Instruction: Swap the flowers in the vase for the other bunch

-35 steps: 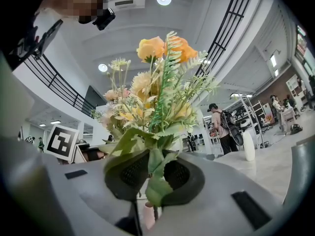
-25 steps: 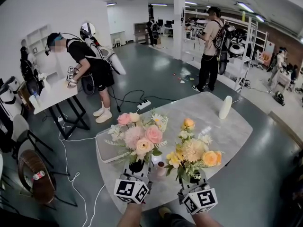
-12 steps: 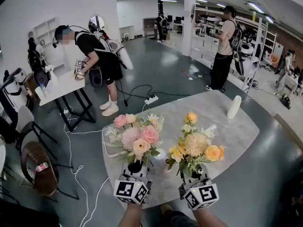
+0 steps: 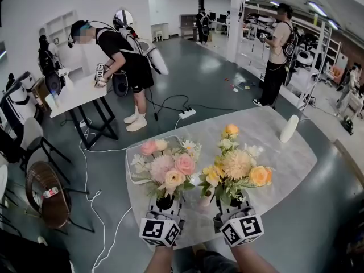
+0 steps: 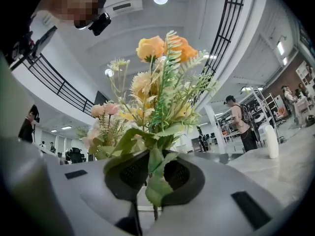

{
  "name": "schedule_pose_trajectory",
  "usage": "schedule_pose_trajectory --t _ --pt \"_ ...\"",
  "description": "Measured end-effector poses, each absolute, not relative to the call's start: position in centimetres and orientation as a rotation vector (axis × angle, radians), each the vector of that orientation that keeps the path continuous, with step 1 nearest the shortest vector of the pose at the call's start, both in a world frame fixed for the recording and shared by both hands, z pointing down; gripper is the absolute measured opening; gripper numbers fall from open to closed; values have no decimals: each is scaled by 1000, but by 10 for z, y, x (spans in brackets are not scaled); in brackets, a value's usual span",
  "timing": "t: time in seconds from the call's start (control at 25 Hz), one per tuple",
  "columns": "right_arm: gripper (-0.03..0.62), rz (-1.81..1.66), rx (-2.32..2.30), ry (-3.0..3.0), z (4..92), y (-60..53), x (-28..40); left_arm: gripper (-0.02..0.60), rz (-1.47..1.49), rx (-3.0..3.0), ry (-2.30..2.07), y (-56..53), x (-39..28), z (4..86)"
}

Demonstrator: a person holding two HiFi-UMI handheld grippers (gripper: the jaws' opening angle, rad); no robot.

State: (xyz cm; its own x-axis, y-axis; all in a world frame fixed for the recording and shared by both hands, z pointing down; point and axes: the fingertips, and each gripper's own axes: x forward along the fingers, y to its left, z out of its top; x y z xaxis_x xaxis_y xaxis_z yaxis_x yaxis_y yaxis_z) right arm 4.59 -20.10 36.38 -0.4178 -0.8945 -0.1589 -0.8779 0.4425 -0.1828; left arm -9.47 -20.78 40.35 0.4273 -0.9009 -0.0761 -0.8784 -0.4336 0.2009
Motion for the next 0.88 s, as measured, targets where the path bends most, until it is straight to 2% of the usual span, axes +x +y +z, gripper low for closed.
schedule_pose_trajectory --t 0.88 --pt "72 -150 -1515 2491 390 -242 35 75 -223 2525 -1607 -234 -94 425"
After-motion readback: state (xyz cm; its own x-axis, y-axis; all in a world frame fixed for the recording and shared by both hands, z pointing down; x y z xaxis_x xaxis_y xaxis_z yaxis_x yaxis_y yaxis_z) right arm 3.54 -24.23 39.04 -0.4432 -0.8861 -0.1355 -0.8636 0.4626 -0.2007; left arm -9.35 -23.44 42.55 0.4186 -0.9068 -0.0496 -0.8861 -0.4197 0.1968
